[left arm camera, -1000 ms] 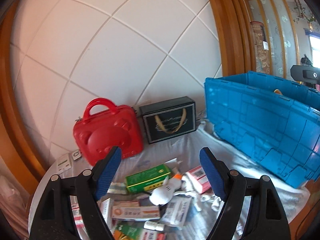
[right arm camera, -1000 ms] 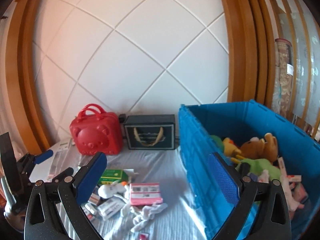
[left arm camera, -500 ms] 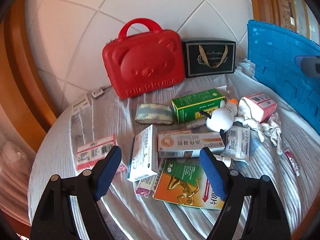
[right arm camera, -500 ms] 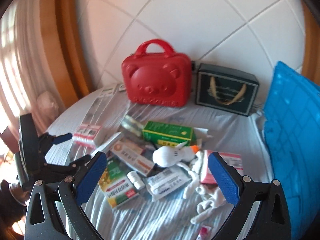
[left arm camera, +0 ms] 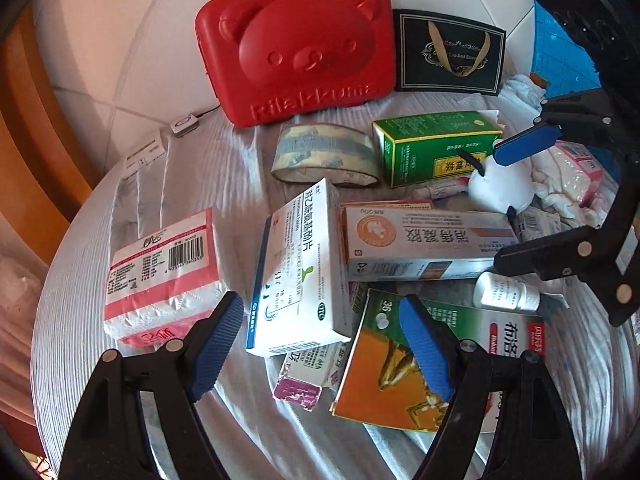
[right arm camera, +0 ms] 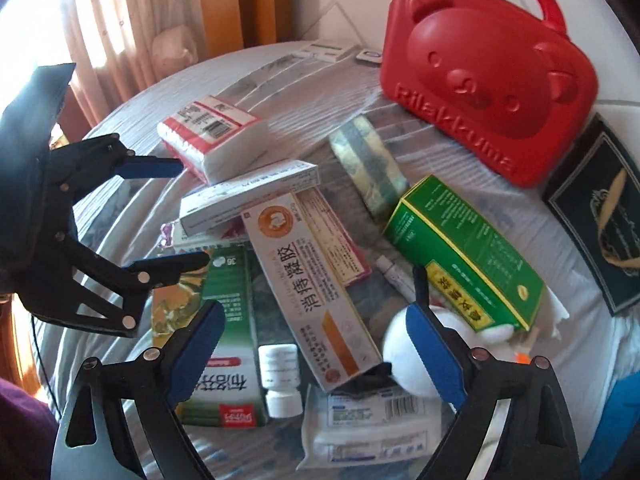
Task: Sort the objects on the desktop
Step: 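Grasp a white medicine box with the left tool while the right grasps the ointment tube box, then lift both held boxes and carry them toward the blue bin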
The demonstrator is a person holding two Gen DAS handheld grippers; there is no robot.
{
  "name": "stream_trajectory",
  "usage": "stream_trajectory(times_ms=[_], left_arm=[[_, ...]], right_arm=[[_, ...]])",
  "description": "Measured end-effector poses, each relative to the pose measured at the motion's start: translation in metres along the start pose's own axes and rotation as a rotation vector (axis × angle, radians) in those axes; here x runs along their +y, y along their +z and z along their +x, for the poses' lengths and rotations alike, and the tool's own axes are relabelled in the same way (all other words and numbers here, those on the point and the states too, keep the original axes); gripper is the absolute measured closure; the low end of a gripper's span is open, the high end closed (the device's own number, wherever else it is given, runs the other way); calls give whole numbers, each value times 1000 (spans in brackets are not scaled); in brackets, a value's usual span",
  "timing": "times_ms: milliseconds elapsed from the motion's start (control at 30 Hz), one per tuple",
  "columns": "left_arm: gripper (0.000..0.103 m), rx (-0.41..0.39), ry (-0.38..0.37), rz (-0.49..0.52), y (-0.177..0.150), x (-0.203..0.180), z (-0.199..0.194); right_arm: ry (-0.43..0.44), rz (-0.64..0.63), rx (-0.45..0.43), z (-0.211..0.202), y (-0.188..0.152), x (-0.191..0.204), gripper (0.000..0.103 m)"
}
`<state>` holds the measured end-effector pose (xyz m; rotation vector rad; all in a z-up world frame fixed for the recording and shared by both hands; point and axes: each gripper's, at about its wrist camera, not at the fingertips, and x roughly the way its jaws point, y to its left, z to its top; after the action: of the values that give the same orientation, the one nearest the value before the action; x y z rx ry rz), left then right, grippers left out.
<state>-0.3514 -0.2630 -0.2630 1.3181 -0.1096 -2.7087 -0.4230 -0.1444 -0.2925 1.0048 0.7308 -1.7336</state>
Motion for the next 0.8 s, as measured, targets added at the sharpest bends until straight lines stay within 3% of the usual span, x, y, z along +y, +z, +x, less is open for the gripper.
stream_trajectory(times_ms=[100,167,233,300,400,533,800], left_arm=[[25,30,-1,-4,-1,7,14],[41,58,-24,-16,0,11,24],[53,74,-40,-35,1,16,32],[57,58,-39,-18,5,15,33],[65,44,-14,35,9,7,32],[86,7,-42,21,20,12,19],[87,-25,-98,14,25,13,-7]], right_arm=[[29,-21,58,26,4,-11,14],[54,-32,92,40,5,-13,18],[67,-43,126,52,7,-14,27],[61,-46,152,61,8,-12,50],[35,-46,165,66,10,-7,54],[40,16,126,50,6,-10,55],[33,167,26,-7,-3,-27,55]])
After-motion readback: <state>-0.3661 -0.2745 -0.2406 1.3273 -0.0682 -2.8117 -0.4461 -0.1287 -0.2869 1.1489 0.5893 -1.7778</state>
